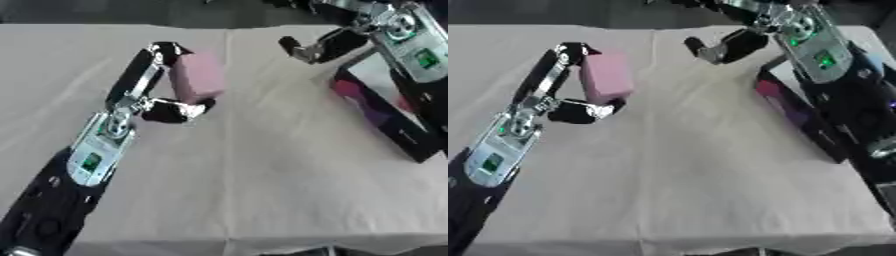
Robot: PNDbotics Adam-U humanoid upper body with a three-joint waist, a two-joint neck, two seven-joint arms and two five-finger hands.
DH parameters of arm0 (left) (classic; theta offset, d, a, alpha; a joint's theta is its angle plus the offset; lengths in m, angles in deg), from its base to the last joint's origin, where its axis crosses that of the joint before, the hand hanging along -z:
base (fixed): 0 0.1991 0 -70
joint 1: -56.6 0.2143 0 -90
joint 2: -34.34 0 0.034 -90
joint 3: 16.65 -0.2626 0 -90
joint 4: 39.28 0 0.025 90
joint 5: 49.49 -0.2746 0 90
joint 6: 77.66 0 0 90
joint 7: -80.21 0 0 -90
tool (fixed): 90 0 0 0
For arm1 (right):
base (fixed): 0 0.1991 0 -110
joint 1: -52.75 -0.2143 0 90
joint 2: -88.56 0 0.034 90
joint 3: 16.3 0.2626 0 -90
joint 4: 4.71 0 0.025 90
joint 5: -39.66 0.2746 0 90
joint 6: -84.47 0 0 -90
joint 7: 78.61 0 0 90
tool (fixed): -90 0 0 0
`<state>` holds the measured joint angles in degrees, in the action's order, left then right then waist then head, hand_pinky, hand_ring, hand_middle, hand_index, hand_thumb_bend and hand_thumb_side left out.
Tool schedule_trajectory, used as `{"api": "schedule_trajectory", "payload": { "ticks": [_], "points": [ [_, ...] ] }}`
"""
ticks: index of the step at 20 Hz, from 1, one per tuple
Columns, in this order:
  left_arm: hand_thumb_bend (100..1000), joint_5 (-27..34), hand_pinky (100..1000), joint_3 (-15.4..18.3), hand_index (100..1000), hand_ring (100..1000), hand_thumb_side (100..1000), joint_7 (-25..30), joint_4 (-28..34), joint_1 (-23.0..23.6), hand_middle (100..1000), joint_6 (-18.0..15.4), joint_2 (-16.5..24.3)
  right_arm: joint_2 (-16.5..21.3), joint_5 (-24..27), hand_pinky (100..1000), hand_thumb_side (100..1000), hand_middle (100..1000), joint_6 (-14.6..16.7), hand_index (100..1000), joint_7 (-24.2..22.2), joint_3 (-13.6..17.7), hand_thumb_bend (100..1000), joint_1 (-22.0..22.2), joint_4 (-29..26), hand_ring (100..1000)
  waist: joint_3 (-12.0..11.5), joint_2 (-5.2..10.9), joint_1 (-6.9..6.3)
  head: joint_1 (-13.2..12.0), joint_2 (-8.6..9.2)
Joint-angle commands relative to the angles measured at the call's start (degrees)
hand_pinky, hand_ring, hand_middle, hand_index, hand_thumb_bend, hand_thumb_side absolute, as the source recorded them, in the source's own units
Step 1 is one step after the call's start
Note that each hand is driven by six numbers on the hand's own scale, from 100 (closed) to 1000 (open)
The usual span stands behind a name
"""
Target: Pick up the objects with one hand, pass them to the other hand, and then place them into the box on the other side of the table.
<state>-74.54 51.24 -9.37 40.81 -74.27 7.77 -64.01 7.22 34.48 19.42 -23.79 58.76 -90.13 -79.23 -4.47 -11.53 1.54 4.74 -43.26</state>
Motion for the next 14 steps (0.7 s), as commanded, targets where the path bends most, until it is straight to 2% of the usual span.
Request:
{"api": "schedule_trajectory", "payload": {
  "ticks": [1, 4, 8, 14],
  "points": [
    [100, 0.74, 684, -0.20, 483, 542, 163, -0.36, 1.25, -1.19, 519, -0.72, -0.42, -0.14, -3.20, 1000, 100, 1000, 1.14, 1000, -1.24, 0.07, 153, -1.71, -0.17, 1000, 0.08, 1.52, 0.12, 0.35, -0.48],
    [100, 0.74, 681, -0.26, 482, 538, 162, -0.51, 1.39, -1.44, 516, -1.03, -0.94, -1.00, -5.61, 1000, 101, 1000, 2.06, 1000, -2.55, -0.21, 180, -2.13, 0.33, 1000, 0.09, 1.50, 0.19, 0.54, -0.56],
    [100, 0.16, 674, -0.42, 480, 533, 161, -0.60, 1.17, -1.74, 511, -0.72, -1.91, -2.21, -7.89, 1000, 147, 1000, 2.84, 1000, -4.13, -0.57, 219, -2.59, 1.14, 1000, 0.08, 1.52, 0.25, 0.85, -0.81],
    [100, -1.89, 673, -0.46, 479, 530, 145, -0.74, -0.38, -1.83, 507, 0.28, -3.37, -3.80, -11.91, 1000, 182, 1000, 4.03, 1000, -4.37, -1.05, 296, -2.73, 2.33, 1000, 0.04, 1.62, 0.34, 0.89, -0.85]
  ]
}}
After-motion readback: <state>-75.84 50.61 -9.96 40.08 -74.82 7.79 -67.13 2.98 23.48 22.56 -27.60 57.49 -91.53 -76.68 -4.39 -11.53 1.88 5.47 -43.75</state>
